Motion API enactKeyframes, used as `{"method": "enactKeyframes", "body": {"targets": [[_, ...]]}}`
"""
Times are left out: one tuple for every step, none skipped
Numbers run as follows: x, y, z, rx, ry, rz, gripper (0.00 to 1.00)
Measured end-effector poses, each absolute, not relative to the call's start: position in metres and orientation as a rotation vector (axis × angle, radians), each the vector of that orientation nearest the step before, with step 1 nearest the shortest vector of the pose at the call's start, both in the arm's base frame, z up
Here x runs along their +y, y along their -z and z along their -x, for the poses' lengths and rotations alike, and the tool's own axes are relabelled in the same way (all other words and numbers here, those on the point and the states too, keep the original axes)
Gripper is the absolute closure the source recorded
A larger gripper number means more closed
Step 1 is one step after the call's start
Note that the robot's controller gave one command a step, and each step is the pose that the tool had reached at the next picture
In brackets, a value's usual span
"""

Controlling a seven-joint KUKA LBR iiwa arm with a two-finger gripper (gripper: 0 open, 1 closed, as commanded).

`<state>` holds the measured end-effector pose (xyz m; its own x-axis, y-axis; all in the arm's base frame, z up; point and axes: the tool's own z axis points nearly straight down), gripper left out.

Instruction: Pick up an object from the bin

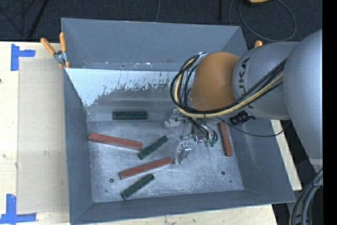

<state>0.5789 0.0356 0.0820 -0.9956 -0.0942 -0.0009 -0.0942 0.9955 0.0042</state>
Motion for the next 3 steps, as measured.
{"method": "enactKeyframes", "body": {"targets": [[0.059, -0.077, -0.598, 3.097, 0.004, 0.436, 1.0], [0.059, -0.077, -0.598, 3.097, 0.004, 0.438, 1.0], [0.067, -0.202, -0.604, 3.091, -0.001, 0.549, 1.0]]}}
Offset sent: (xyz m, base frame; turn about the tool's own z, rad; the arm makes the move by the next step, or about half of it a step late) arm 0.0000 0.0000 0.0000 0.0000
